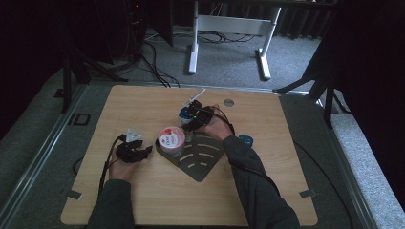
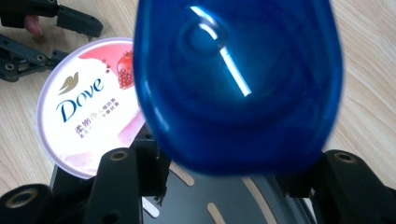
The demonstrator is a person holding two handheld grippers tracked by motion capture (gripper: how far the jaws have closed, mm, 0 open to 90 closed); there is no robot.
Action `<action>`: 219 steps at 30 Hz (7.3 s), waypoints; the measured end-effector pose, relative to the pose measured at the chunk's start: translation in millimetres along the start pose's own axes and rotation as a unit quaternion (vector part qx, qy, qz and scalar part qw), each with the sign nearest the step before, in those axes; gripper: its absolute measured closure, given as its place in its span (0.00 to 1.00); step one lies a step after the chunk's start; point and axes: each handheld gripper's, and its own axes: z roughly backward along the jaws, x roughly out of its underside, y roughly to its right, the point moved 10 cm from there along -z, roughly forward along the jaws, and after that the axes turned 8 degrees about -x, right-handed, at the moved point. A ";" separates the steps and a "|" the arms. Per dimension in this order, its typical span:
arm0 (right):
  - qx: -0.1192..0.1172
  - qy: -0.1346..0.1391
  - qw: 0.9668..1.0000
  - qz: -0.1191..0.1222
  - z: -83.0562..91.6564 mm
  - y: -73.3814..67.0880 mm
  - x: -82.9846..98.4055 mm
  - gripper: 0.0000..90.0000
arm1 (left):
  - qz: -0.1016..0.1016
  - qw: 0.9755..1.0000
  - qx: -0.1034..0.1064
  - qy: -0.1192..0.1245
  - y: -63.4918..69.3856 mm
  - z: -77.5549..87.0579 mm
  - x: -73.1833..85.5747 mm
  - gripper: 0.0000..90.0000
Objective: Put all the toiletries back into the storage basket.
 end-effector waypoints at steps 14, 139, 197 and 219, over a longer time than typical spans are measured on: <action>0.013 -0.007 1.000 -0.006 9.2 -5.8 20.0 0.48 | -0.002 1.000 -0.002 0.001 0.0 -0.2 -0.1 0.53; 0.093 0.038 0.995 0.020 154.2 1.6 134.4 0.49 | -0.002 1.000 -0.002 0.001 0.6 -0.1 0.0 0.53; 0.034 0.009 0.999 -0.023 125.1 10.0 152.8 0.59 | -0.001 1.000 -0.002 0.002 0.6 -0.2 -0.2 0.53; 0.040 -0.005 0.999 -0.007 125.4 2.2 152.9 0.59 | -0.002 1.000 -0.003 0.002 0.6 -0.2 -0.1 0.53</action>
